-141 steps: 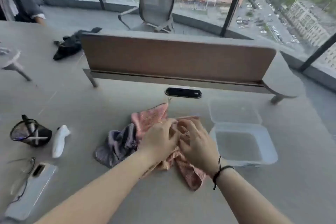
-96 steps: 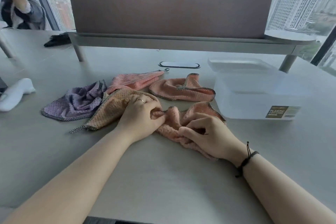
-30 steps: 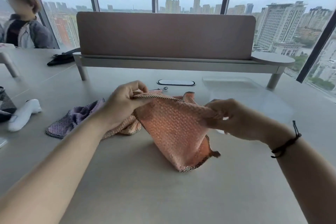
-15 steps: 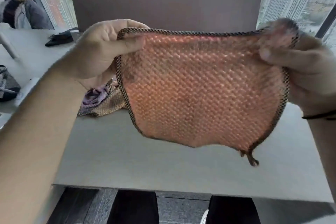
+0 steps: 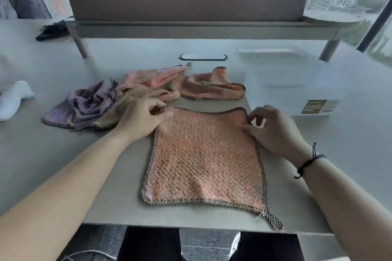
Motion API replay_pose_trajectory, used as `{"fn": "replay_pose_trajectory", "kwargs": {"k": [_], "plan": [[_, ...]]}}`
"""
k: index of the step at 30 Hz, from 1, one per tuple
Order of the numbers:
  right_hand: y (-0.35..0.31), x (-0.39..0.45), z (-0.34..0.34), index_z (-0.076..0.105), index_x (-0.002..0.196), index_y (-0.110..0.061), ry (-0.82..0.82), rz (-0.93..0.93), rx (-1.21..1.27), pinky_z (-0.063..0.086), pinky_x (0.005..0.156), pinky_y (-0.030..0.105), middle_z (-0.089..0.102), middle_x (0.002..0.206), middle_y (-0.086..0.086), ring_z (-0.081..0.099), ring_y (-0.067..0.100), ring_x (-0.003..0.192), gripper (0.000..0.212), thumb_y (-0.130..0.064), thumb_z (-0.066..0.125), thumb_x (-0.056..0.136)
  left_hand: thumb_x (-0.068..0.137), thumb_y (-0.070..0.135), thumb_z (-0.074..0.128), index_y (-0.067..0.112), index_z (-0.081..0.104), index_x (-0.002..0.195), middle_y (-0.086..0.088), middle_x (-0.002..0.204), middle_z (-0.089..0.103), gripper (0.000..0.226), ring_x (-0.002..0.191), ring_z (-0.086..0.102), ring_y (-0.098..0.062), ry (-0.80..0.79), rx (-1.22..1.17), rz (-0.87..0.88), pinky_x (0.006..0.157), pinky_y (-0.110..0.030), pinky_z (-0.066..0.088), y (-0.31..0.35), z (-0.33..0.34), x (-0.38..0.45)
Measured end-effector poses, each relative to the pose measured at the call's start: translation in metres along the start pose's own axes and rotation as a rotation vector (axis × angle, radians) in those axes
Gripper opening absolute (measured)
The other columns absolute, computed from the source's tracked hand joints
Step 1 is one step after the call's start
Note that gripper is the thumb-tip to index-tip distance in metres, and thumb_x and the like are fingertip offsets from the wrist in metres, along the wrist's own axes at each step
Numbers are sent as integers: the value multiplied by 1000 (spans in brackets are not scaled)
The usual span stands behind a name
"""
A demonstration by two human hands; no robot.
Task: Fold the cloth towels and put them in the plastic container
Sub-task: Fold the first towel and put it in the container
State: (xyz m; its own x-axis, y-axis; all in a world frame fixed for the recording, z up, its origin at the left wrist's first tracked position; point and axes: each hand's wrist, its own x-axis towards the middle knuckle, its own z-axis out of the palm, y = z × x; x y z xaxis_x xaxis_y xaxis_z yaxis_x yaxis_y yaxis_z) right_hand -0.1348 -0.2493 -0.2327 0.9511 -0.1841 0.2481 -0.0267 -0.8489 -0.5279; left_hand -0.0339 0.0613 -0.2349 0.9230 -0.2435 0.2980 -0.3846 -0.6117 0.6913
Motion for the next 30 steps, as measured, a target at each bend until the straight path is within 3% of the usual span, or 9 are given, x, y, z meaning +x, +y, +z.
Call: {"fn": "replay_pose_trajectory", "kwargs": {"k": [5, 8, 10, 12, 16, 19, 22, 25, 30], "plan": [[5, 0, 0, 65, 76, -36, -8, 4, 49, 39, 56, 28, 53, 58, -7, 50, 8, 56, 12, -37, 77, 80, 78, 24, 84, 23, 77, 87, 14, 82, 75, 12, 71, 67, -3, 38, -77, -40, 73, -23, 53, -11, 2, -7], [11, 0, -4, 70, 75, -27, -8, 63, 325, 30, 47, 21, 47, 47, -8, 35, 7, 42, 13, -19, 78, 83, 80, 13, 81, 25, 72, 83, 8, 56, 68, 15, 42, 54, -6, 47, -262, -122, 46, -18, 44, -7, 2, -11], [9, -3, -9, 73, 79, -18, -39, 79, 542, 28, 44, 16, 57, 51, 0, 35, 5, 40, 12, -7, 74, 86, 83, 2, 74, 20, 71, 83, -1, 49, 64, 19, 36, 51, -10, 4, -405, -159, 37, -18, 40, -2, -1, -16], [6, -9, -15, 73, 83, -10, -85, 63, 629, 31, 44, 20, 68, 62, 10, 41, 13, 44, 9, -3, 70, 87, 81, -4, 72, 13, 72, 84, -5, 59, 70, 17, 49, 64, -12, -36, -518, -154, 48, -18, 52, 2, -7, -23], [1, -21, -26, 74, 79, -8, -165, 16, 659, 33, 42, 16, 60, 51, 0, 43, 15, 41, 9, -12, 70, 86, 67, 9, 79, 7, 77, 83, -6, 83, 77, 16, 76, 70, -14, -139, -514, -43, 75, -19, 56, 5, -22, -41], [3, -27, -28, 74, 72, -10, -140, 16, 643, 33, 43, 18, 56, 48, 14, 44, 16, 40, 24, -33, 73, 80, 65, 3, 79, -1, 76, 88, -12, 89, 78, 23, 82, 74, -19, -210, -495, 21, 78, -20, 58, 9, -29, -54], [5, -28, -23, 75, 72, -16, -114, 20, 522, 40, 48, 14, 65, 52, 1, 52, 9, 43, 9, -17, 84, 73, 65, 3, 80, -2, 76, 88, -10, 89, 79, 24, 84, 76, -22, -246, -459, 54, 79, -23, 59, 9, -30, -60], [8, -27, -20, 75, 75, -18, -127, 30, 461, 39, 49, 10, 68, 58, -8, 51, 2, 44, 15, -7, 84, 74, 67, 7, 81, 3, 78, 84, -7, 87, 79, 18, 82, 75, -23, -220, -428, 45, 79, -24, 59, 8, -25, -58], [9, -28, -19, 73, 78, -16, -108, 42, 499, 39, 43, 17, 66, 55, 0, 49, 8, 41, 14, -4, 80, 78, 71, 4, 80, 6, 76, 84, -6, 86, 78, 14, 82, 75, -23, -157, -397, 16, 82, -27, 60, 5, -19, -57]]}}
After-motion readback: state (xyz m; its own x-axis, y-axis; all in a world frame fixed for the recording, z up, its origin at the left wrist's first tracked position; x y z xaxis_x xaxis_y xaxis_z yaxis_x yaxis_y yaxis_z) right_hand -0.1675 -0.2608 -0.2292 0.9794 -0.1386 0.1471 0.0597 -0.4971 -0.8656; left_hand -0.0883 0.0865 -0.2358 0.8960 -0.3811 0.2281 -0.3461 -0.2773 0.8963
